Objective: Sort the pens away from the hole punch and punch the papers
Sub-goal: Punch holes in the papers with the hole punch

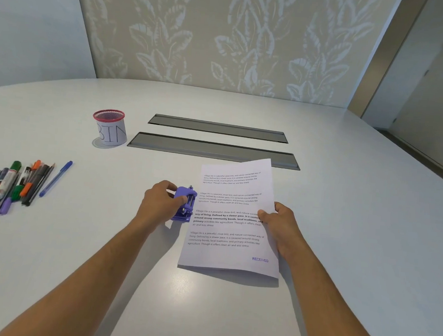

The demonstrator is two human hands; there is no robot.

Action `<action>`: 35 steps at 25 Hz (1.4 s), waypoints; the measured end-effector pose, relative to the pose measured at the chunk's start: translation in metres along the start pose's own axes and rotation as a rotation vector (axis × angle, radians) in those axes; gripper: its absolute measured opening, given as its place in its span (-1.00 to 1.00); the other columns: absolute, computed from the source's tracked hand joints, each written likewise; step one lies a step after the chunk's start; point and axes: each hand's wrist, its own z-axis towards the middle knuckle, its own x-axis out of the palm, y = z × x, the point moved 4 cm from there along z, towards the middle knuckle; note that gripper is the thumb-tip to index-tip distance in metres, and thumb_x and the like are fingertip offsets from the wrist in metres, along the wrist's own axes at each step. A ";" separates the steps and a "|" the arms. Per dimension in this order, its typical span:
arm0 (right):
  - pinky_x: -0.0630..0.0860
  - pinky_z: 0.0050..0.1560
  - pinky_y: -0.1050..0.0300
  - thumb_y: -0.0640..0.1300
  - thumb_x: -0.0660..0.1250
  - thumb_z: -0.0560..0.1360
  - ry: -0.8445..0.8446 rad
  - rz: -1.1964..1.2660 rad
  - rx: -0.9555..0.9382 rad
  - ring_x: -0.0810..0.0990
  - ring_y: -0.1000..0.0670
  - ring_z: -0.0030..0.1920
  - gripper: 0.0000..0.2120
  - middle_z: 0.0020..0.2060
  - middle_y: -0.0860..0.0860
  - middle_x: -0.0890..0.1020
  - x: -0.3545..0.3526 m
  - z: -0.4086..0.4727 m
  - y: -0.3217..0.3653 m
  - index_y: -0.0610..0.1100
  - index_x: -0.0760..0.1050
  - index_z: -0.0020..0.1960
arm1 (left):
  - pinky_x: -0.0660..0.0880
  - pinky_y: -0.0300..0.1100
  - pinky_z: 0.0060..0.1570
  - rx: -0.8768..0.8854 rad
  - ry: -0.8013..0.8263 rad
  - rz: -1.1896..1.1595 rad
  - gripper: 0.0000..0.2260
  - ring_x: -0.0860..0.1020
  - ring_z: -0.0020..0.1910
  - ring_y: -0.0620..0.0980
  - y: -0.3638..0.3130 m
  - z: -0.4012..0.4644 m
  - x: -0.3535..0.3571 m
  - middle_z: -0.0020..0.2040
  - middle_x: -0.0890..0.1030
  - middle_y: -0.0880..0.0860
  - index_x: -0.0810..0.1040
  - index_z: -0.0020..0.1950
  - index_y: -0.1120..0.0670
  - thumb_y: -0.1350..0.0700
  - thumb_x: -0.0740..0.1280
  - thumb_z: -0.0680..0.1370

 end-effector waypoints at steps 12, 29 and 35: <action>0.62 0.05 -0.02 -0.30 0.30 0.57 0.029 -0.040 0.014 0.70 -0.15 -0.02 -0.80 0.04 -0.11 0.69 0.011 0.005 -0.002 -0.19 0.53 0.18 | 0.45 -0.18 -0.21 0.006 0.005 0.003 -0.68 0.59 -0.08 0.04 -0.001 -0.002 0.006 -0.01 0.61 0.05 0.48 0.21 0.09 0.04 0.42 0.50; 0.54 0.23 -0.07 -0.15 0.19 0.65 0.089 -0.150 -0.022 0.65 -0.09 0.10 -0.77 0.12 -0.04 0.66 0.018 0.015 -0.004 -0.14 0.51 0.25 | 0.56 0.05 0.07 0.001 -0.012 0.143 -0.51 0.62 -0.01 0.15 0.000 0.031 0.007 0.11 0.62 0.16 0.44 0.23 0.09 -0.28 0.19 0.54; 0.55 0.22 -0.05 -0.13 0.19 0.64 0.094 -0.193 -0.032 0.65 -0.08 0.09 -0.76 0.12 -0.03 0.66 0.017 0.015 -0.005 -0.12 0.51 0.26 | 0.33 0.09 0.16 0.047 -0.096 0.495 -0.52 0.40 0.25 0.19 -0.010 0.052 0.016 0.22 0.54 0.15 0.49 0.24 0.06 -0.25 0.03 0.60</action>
